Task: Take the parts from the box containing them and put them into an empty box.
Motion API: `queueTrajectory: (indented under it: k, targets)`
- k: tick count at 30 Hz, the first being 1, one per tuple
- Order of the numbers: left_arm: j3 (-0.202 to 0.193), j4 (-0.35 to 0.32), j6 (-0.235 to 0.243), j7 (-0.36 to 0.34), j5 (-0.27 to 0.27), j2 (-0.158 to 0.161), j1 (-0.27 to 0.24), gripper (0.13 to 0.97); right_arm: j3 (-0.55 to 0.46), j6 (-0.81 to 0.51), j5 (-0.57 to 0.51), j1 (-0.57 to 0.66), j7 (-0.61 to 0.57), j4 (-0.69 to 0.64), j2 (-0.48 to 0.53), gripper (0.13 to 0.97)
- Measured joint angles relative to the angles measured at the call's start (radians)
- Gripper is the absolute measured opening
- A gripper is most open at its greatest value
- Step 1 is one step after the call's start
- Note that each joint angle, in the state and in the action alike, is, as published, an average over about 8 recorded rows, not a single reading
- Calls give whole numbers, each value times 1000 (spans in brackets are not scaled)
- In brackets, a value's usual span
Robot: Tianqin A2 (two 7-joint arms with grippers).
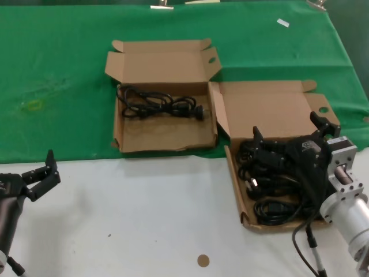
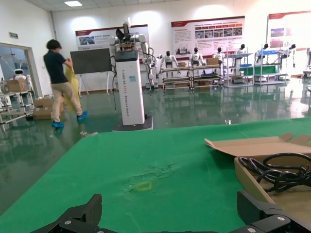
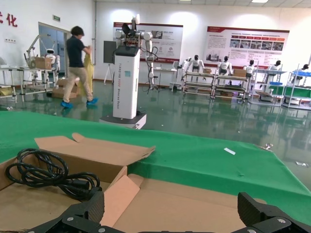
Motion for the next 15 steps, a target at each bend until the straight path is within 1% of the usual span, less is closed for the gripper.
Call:
queueTrajectory:
  k: [15]
  targets:
    - [0,0,0,0,0,0,0,966,0,0,0,0,0,0,0,966]
